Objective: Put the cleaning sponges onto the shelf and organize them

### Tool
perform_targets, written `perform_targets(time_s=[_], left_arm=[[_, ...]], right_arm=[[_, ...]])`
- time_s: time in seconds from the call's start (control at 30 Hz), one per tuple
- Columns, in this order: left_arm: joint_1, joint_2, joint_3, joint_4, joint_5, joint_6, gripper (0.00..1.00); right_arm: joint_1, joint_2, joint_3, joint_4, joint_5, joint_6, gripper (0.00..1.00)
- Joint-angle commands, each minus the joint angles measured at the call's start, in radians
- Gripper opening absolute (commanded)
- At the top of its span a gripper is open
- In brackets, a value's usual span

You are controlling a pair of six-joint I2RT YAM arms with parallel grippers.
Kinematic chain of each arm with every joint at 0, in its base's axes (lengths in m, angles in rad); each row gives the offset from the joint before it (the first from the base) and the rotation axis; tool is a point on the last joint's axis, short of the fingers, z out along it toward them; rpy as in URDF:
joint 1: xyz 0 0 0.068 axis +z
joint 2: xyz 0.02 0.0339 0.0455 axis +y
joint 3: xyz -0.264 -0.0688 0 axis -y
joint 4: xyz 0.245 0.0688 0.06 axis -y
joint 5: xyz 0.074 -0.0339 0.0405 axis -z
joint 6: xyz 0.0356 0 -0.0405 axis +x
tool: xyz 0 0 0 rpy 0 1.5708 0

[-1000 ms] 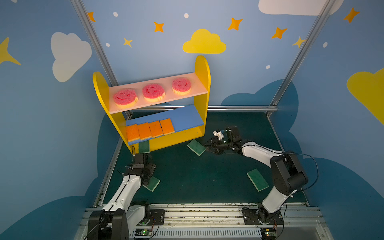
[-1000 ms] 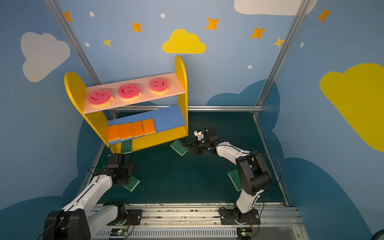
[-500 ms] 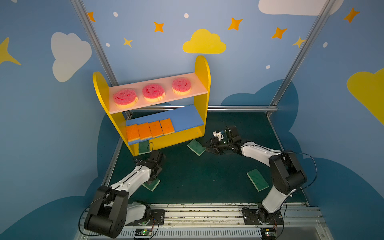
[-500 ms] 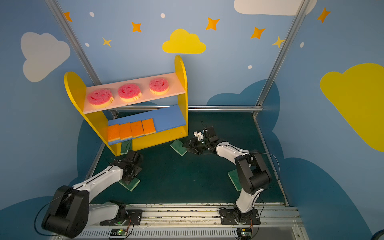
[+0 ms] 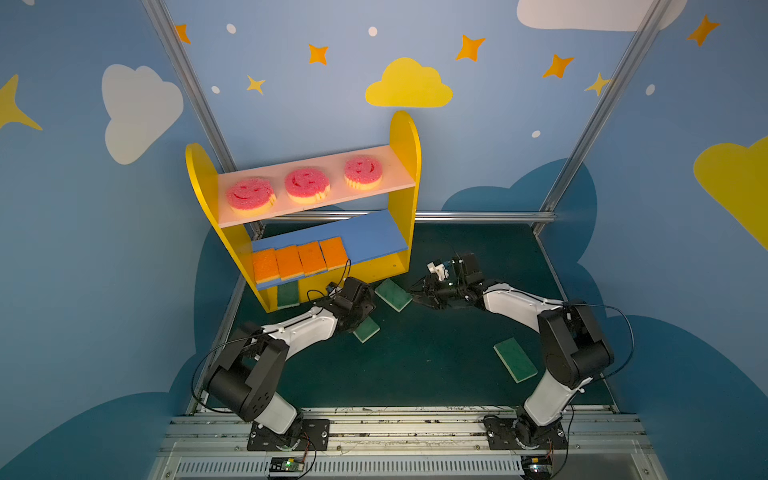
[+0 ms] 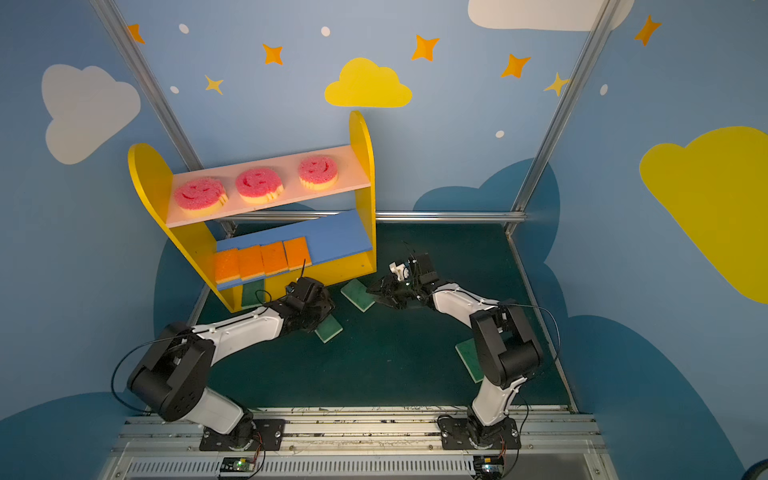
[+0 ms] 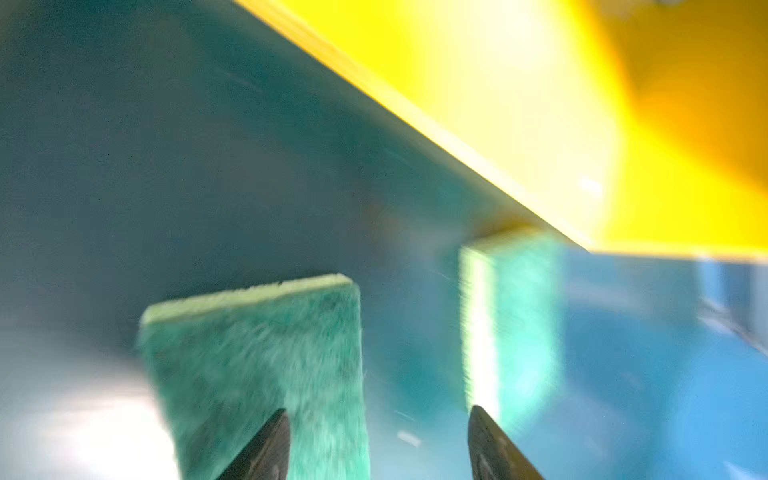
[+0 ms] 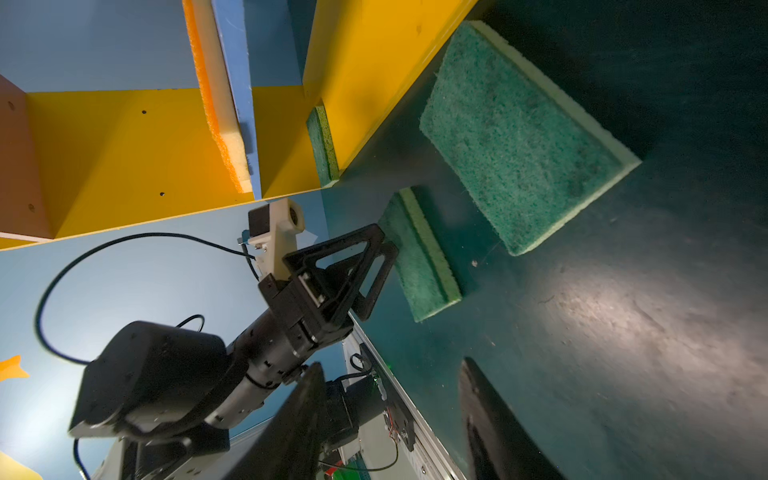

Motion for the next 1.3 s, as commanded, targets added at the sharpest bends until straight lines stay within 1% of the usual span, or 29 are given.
perform_targets(time_s=[0.0, 0.13, 0.23, 0.3, 0.4, 0.47, 0.63, 0.87, 1.03, 1.17, 1.27], left_arm=[[-0.001, -0.002, 0.021, 0.047, 0.105, 0.014, 0.68], [0.0, -0.031, -0.006, 0.017, 0.097, 0.035, 0.68], [0.0, -0.055, -0.037, 0.012, 0.12, 0.062, 0.67], [0.002, -0.084, -0.079, 0.056, 0.151, 0.107, 0.67], [0.004, -0.15, -0.181, 0.19, 0.188, 0.159, 0.68], [0.003, -0.196, -0.228, 0.224, 0.18, 0.183, 0.7], [0.013, -0.278, -0.262, 0.146, 0.157, 0.245, 0.79], [0.051, -0.37, -0.364, 0.148, 0.164, 0.237, 0.9], [0.078, -0.472, -0.435, 0.152, 0.134, 0.238, 1.0], [0.098, -0.513, -0.465, 0.149, 0.125, 0.231, 1.0], [0.11, -0.538, -0.499, 0.171, 0.102, 0.191, 1.0]], right_arm=[[-0.005, 0.014, -0.011, 0.02, -0.013, -0.004, 0.51], [-0.014, 0.012, -0.012, 0.013, -0.016, -0.016, 0.52], [-0.017, 0.021, 0.002, -0.009, -0.023, -0.041, 0.51], [-0.008, 0.047, 0.037, -0.057, -0.041, -0.094, 0.51], [0.02, 0.094, 0.114, -0.172, -0.04, -0.183, 0.5], [0.046, 0.12, 0.157, -0.224, -0.022, -0.226, 0.5], [0.117, 0.205, 0.286, -0.346, 0.026, -0.308, 0.51], [0.178, 0.336, 0.46, -0.456, 0.05, -0.351, 0.5], [0.206, 0.412, 0.541, -0.518, 0.066, -0.375, 0.5], [0.212, 0.453, 0.574, -0.539, 0.1, -0.38, 0.5], [0.213, 0.487, 0.605, -0.563, 0.113, -0.386, 0.5]])
